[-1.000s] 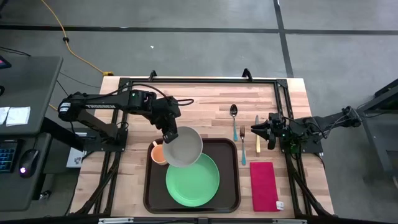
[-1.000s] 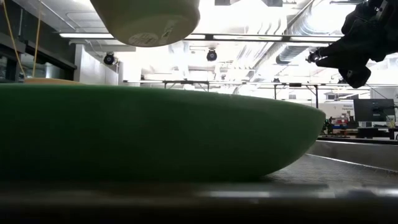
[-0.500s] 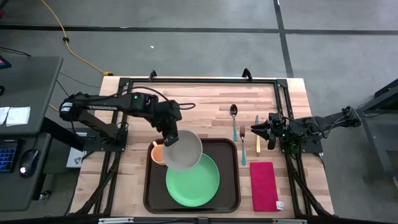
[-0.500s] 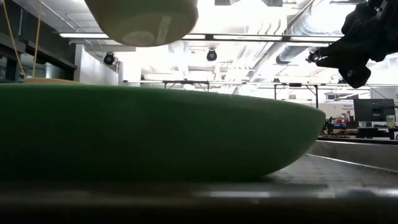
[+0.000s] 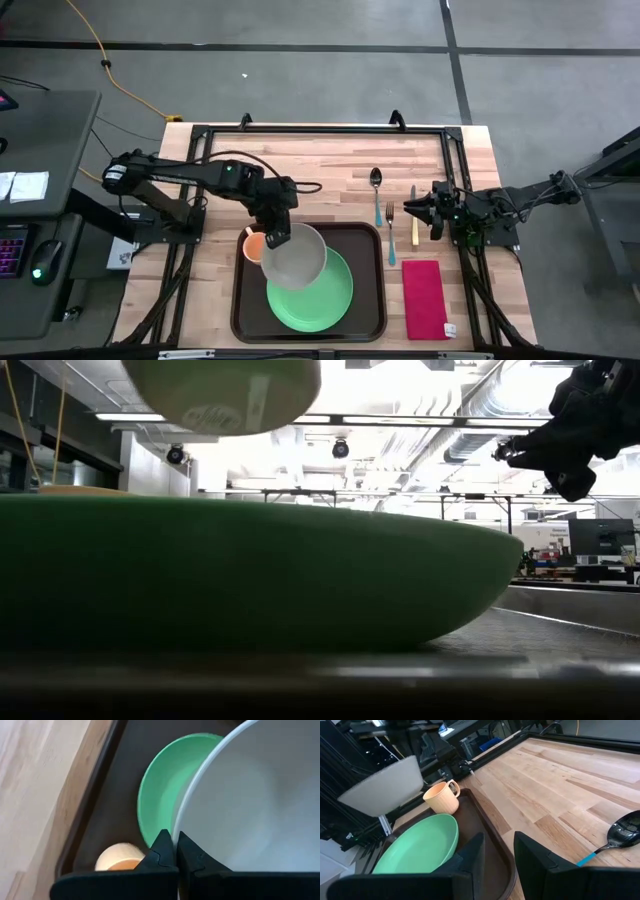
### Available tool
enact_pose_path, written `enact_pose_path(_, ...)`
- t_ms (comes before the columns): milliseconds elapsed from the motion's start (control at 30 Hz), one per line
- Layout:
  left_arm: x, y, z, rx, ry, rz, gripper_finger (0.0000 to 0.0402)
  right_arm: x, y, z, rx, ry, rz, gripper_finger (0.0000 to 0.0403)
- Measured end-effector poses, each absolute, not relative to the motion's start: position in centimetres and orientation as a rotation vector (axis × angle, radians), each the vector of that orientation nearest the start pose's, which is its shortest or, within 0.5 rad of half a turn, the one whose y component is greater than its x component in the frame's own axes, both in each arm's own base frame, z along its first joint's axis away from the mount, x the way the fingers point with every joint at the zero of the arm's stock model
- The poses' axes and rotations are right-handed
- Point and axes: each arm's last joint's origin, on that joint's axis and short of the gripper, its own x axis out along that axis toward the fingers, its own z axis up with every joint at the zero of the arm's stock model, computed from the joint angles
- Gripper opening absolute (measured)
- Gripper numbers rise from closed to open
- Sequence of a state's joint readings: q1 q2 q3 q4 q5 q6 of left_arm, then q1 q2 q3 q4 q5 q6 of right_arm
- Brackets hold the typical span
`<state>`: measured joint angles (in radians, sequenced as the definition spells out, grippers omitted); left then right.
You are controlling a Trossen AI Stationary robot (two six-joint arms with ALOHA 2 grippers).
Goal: Set up tray
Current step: Put the gray bowl on top of the green plate on the brown serving tray
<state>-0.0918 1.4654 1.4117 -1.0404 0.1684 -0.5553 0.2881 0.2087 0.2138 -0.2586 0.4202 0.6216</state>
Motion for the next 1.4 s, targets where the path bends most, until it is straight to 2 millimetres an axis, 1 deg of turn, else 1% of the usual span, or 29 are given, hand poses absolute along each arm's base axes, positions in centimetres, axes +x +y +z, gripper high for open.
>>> enact_pose_path(467,28.3,-5.0,32.9,-0.542,1.107,0.061,0.0018,9.7,1.6,19.5,0.496,0.191,-0.222,0.0083)
enact_pose_path(933,28.4,-4.9,32.9,-0.544,1.103,0.061,0.0018,9.7,1.5,19.5,0.494,0.186,-0.235,0.0083)
enact_pose_path(1067,28.6,-5.0,32.5,-0.540,1.128,0.067,0.0018,9.7,1.5,19.5,0.494,0.186,-0.235,0.0083)
enact_pose_path(1400,30.2,-6.7,30.7,-0.545,1.186,-0.012,0.0018,9.7,1.5,19.5,0.494,0.183,-0.239,0.0083)
